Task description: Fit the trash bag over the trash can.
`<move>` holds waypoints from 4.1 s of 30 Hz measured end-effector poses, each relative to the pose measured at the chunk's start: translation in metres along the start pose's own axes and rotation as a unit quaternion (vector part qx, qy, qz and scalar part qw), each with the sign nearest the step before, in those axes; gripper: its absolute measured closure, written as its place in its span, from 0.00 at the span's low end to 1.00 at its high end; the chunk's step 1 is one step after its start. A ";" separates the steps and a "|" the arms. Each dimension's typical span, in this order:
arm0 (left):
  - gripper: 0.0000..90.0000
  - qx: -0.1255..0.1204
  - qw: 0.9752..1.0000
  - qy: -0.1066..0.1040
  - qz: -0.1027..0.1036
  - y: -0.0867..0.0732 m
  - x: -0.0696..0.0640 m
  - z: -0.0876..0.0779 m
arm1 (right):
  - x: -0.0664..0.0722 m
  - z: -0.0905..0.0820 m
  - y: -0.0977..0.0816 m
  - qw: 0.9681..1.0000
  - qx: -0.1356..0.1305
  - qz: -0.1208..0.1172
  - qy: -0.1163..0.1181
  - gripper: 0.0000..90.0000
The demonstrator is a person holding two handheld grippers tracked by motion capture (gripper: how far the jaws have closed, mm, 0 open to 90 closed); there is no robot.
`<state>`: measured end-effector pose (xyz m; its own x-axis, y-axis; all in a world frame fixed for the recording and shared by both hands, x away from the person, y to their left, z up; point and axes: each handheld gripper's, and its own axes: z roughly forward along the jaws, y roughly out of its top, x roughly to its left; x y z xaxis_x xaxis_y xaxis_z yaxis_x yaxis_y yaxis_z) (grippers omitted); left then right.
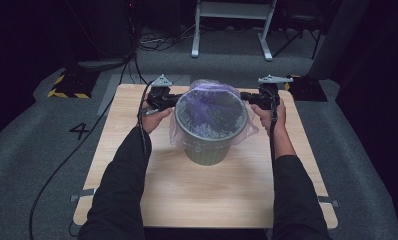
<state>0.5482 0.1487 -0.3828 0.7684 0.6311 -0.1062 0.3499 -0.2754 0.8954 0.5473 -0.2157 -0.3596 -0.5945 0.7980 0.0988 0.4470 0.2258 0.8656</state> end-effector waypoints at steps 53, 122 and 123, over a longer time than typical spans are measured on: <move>0.40 0.021 0.990 -0.012 0.138 -0.077 -0.095 -0.077 | 0.037 -0.083 -0.081 0.977 -0.024 -0.206 0.043 0.65; 1.00 0.109 0.985 -0.037 0.130 -0.119 -0.079 -0.030 | 0.063 -0.036 -0.130 0.956 0.110 -0.274 0.008 1.00; 0.99 0.110 0.985 -0.036 0.127 -0.120 -0.078 -0.029 | 0.062 -0.034 -0.131 0.956 0.111 -0.270 0.008 1.00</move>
<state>0.4305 0.1532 -0.4694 0.8797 0.4701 0.0721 0.2423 -0.5734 0.7826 0.4295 -0.2152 -0.4498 -0.7880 0.5238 -0.3236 0.2026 0.7169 0.6671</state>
